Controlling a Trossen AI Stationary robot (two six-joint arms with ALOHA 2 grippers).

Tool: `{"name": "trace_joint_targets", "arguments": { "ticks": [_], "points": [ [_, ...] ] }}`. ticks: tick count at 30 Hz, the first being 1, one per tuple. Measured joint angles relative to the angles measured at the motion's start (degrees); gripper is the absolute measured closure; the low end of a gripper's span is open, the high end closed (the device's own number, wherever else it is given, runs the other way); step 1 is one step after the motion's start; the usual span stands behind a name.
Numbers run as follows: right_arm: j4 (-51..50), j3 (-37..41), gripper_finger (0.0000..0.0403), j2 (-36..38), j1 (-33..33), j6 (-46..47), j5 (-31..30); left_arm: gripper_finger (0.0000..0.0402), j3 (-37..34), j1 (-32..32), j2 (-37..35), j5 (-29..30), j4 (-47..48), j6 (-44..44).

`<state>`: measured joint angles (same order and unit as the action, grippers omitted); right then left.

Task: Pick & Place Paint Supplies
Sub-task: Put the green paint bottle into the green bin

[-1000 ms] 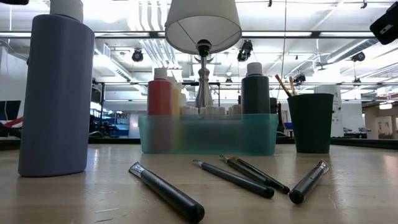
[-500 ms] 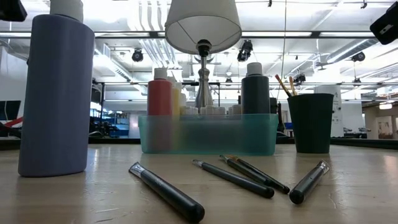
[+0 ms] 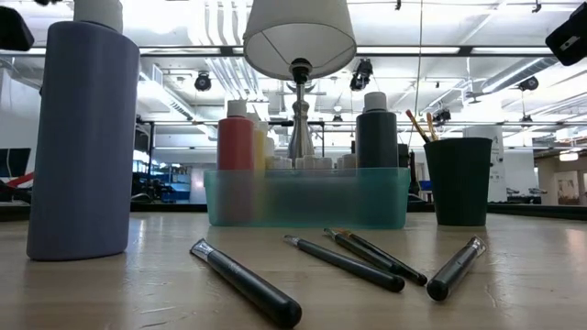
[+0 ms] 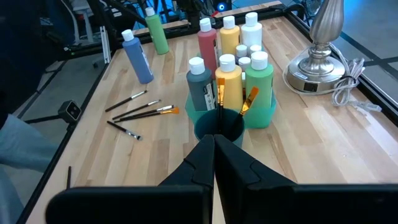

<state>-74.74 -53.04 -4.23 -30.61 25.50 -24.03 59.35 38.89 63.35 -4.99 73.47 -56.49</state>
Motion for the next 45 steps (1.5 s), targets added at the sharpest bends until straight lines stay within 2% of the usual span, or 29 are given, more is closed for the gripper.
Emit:
{"name": "trace_joint_targets", "arguments": {
  "ticks": [45],
  "points": [
    [0.0,0.0,0.0394,0.0,0.0,0.0,0.0,0.021,-1.4,0.0,-0.5,3.0,-5.0,-1.4]
  ]
}}
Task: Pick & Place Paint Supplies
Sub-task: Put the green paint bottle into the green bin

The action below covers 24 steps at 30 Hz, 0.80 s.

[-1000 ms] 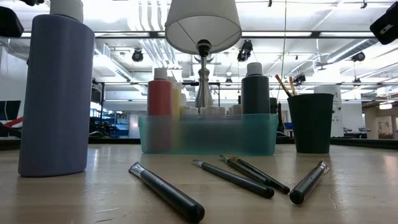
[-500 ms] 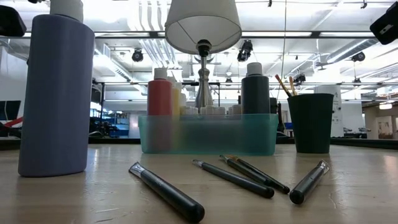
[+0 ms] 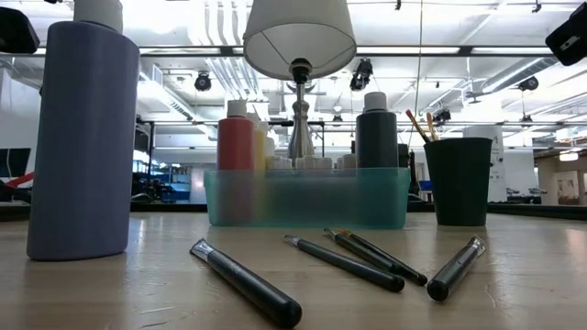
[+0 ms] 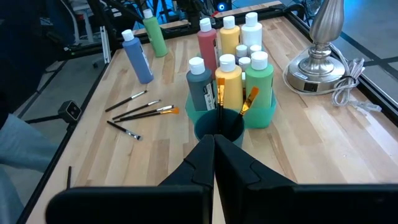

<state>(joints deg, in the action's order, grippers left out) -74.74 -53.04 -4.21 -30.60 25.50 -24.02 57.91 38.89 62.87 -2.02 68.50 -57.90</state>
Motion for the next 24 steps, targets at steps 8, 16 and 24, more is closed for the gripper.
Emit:
{"name": "trace_joint_targets", "arguments": {
  "ticks": [8,16,24],
  "points": [
    [0.0,0.0,0.0394,0.0,0.0,0.0,0.0,0.0187,0.0,0.0,0.0,0.0,0.0,-0.7],
    [0.0,0.0,0.0394,0.0,0.0,0.0,0.0,0.0177,0.0,0.0,0.0,0.0,-1.1,0.6],
    [0.0,0.0,0.0394,0.0,0.0,0.0,0.0,0.0179,-0.1,0.0,0.0,0.5,-1.0,1.7]
  ]
}}
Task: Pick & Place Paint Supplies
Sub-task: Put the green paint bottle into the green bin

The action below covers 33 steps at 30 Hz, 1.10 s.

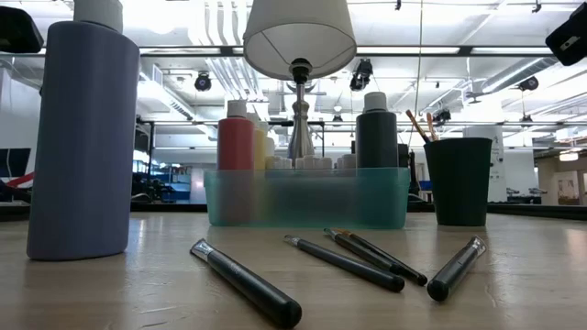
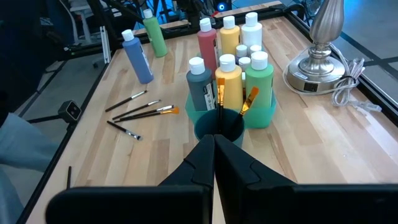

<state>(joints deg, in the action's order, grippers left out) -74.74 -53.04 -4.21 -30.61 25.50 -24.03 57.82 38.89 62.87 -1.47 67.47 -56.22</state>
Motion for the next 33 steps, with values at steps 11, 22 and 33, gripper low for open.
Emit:
{"name": "trace_joint_targets", "arguments": {
  "ticks": [11,22,33],
  "points": [
    [0.0,0.0,0.0394,0.0,0.0,0.0,0.0,0.0179,0.0,0.0,0.1,0.5,-0.9,-0.4],
    [0.0,0.0,0.0394,0.0,0.0,0.0,0.0,0.0249,0.0,0.0,0.1,0.7,0.6,-0.3],
    [0.0,0.0,0.0394,0.0,0.0,0.0,0.0,0.0278,0.0,-0.1,0.2,2.7,0.7,-2.0]
  ]
}}
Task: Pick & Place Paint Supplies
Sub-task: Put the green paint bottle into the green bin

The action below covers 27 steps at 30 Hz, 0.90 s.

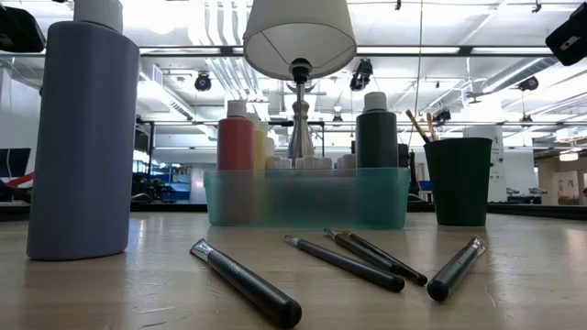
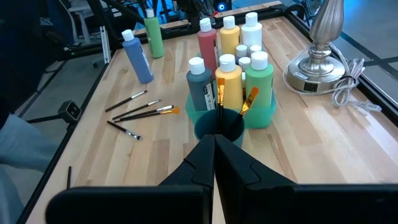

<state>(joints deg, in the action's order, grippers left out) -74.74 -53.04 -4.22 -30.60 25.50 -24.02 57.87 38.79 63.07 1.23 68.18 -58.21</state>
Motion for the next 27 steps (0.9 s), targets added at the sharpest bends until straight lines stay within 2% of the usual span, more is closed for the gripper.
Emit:
{"name": "trace_joint_targets", "arguments": {
  "ticks": [13,18,27],
  "points": [
    [0.0,0.0,0.0394,0.0,0.0,0.0,0.0,0.0278,0.5,-1.4,-0.5,0.0,4.1,-0.4],
    [0.0,0.0,0.0394,0.0,0.0,0.0,0.0,0.0278,2.4,-4.6,-0.7,0.0,5.7,0.4],
    [0.0,0.0,0.0394,0.0,0.0,0.0,0.0,0.0278,5.6,-12.1,-0.7,0.3,6.0,9.0]
  ]
}}
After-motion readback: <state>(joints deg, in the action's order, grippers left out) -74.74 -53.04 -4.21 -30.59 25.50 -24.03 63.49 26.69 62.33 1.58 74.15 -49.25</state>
